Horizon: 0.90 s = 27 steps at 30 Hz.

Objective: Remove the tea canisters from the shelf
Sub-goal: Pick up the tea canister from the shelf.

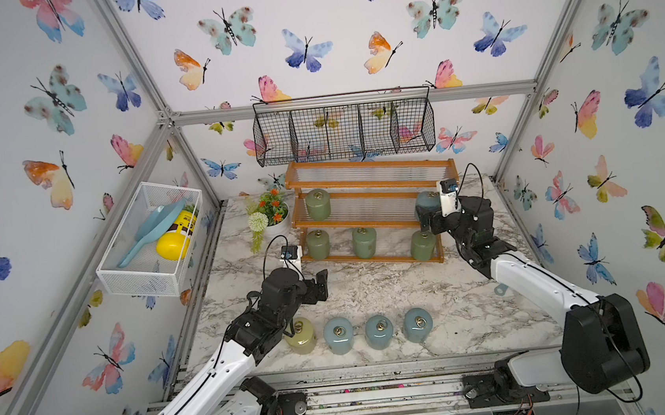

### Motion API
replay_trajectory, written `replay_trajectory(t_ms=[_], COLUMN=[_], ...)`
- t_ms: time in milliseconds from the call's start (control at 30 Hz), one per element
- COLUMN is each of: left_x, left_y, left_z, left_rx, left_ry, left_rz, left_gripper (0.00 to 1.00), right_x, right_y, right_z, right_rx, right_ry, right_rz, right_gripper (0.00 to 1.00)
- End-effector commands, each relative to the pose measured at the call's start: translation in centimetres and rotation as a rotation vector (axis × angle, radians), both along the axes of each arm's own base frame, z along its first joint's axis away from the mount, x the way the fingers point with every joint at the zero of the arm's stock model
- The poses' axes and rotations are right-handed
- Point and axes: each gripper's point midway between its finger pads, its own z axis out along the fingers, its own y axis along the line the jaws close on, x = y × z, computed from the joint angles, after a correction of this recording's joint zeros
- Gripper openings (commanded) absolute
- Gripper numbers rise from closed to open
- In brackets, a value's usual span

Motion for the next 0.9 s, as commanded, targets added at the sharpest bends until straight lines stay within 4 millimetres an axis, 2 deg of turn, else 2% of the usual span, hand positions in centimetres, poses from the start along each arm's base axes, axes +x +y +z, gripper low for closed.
replay_trajectory(t_ms=[0, 433, 867], left_x=[0.0, 0.0, -0.1], left_y=[0.7, 1.2, 1.3], left_z=[0.7, 0.4, 0.2], left_rx=[0.001, 0.015, 0.013], left_ry=[-0.035, -0.028, -0.026], left_rz=[0.021, 0.032, 0.035], left_gripper=[0.99, 0.98, 0.98], right_x=[1.1, 3.6, 4.4], right_y=[0.3, 1.1, 1.2], right_z=[1.6, 0.5, -1.2], right_rx=[0.013, 0.001, -0.021], right_ry=[-0.054, -0.029, 0.01], right_rz=[0.022, 0.039, 0.039], right_gripper=[1.0, 1.0, 0.98])
